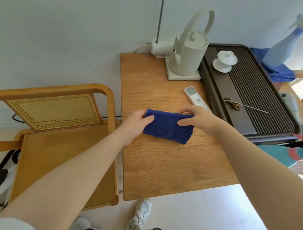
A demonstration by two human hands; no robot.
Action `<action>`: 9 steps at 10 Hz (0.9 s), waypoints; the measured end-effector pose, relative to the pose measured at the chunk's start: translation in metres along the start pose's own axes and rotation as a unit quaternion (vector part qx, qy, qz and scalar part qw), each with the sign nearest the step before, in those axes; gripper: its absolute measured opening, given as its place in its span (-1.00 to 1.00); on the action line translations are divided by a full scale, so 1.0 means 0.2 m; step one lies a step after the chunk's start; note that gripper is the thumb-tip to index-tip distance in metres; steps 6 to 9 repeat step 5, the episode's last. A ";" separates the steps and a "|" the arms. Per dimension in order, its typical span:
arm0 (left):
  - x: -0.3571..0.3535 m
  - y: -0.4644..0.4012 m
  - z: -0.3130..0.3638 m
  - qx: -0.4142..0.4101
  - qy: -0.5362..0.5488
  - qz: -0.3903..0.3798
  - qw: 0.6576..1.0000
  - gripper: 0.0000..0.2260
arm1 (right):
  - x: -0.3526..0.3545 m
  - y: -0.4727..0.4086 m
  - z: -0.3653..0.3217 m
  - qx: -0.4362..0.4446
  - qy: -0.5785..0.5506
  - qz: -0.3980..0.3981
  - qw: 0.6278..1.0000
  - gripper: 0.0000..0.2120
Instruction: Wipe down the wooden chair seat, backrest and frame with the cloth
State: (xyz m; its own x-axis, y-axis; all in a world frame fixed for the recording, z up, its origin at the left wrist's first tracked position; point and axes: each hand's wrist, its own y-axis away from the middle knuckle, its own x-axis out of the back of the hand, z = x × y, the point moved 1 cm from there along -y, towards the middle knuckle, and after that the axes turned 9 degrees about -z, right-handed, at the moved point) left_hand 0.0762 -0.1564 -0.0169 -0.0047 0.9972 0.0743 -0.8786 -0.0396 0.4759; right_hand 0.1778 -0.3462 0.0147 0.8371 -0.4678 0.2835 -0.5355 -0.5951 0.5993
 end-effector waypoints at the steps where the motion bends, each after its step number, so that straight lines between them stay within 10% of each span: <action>1: -0.03 -0.03 -0.08 0.006 -0.099 0.035 0.994 -0.77 | -0.04 -0.08 0.07 -0.019 -0.006 0.076 0.997 -0.76; 4: -0.07 -0.03 -0.12 -0.041 -0.329 -0.049 0.942 -0.60 | -0.14 -0.18 0.10 -0.107 0.418 0.159 0.888 -0.45; 9: -0.02 0.02 -0.10 -0.052 -0.298 -0.029 0.953 -0.54 | -0.19 -0.16 0.00 -0.035 0.396 0.174 0.901 -0.45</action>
